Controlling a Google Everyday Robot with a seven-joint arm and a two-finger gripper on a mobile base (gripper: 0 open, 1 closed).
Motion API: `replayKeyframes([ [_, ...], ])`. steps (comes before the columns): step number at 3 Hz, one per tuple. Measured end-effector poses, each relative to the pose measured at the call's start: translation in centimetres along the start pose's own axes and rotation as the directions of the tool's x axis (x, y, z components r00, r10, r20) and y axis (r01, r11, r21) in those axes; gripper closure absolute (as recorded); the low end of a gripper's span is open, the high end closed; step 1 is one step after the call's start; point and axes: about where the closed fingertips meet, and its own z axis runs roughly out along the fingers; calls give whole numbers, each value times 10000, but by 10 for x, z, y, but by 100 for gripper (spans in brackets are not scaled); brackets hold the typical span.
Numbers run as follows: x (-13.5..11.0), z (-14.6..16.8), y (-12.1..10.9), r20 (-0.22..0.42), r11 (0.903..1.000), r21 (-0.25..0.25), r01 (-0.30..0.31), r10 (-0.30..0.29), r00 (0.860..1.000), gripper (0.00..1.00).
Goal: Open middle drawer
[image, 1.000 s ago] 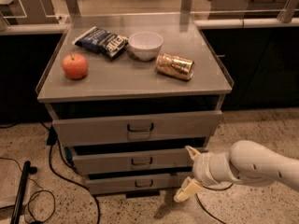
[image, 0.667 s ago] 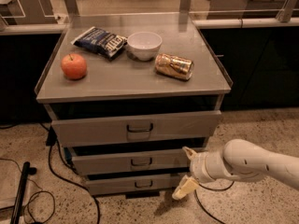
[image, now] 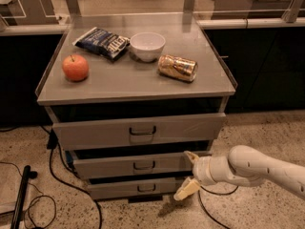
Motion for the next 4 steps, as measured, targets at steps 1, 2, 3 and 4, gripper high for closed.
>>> replayKeyframes([
  [1,5,10,-10,579,9998,-16,-183,184,9982,0],
  [2,1,18,-22,917,9999,93,-138,129,9957,0],
  [3,-8,24,-39,875,9994,316,150,-177,9960,0],
  [4,-16,35,-57,661,9980,460,434,-464,9967,0],
])
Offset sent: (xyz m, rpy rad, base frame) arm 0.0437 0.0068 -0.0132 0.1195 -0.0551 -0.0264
